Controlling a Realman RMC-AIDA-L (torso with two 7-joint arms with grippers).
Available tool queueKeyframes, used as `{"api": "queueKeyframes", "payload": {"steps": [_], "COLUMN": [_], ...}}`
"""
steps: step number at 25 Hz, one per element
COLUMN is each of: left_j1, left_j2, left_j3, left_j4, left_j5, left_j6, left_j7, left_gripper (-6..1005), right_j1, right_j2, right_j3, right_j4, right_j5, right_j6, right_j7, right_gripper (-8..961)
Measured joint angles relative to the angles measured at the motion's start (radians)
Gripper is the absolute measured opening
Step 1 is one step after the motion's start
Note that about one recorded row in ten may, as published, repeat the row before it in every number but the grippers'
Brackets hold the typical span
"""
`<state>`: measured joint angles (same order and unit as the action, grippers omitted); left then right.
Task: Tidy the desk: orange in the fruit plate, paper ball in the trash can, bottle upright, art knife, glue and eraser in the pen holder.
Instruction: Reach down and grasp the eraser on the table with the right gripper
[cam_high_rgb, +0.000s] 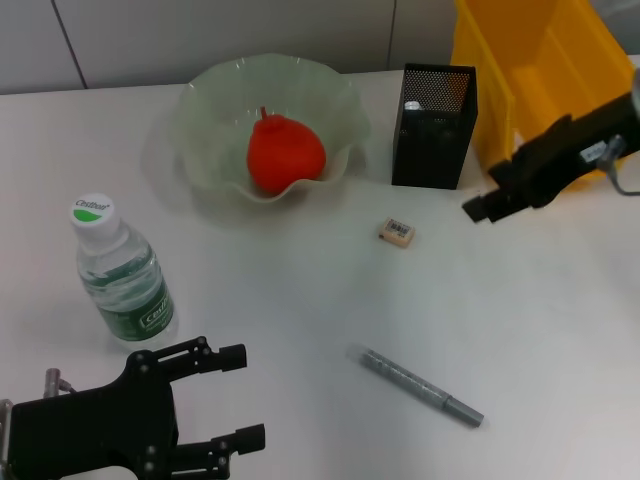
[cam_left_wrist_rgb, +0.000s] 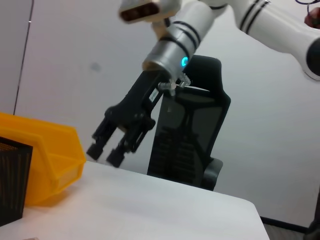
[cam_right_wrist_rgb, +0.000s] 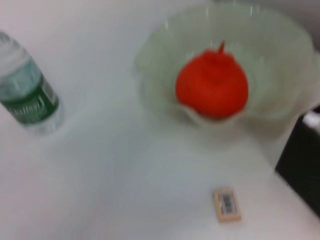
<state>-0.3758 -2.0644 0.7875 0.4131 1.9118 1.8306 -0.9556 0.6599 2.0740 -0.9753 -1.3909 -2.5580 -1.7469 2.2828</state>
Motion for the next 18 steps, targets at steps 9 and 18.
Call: {"api": "queueKeyframes", "payload": {"steps": [9,18], "left_j1": [-0.012,-0.015], "left_j2": [-0.004,-0.008], "left_j3": [0.01,0.016], "left_j4": [0.007,-0.001], "left_j5": [0.001,-0.002], "left_j6": [-0.002,-0.012], "left_j7": [0.012,0.022], "left_gripper": [795,795], "right_j1": [0.11,0.175], "right_j2": [-0.004,0.002], "right_j3": [-0.04,-0.225], "right_j4": [0.253,0.464], "right_j5": [-0.05,-0.057], "right_j6": [0.142,0.428], "right_j7": [-0.001,-0.001], "right_gripper": [570,555]}}
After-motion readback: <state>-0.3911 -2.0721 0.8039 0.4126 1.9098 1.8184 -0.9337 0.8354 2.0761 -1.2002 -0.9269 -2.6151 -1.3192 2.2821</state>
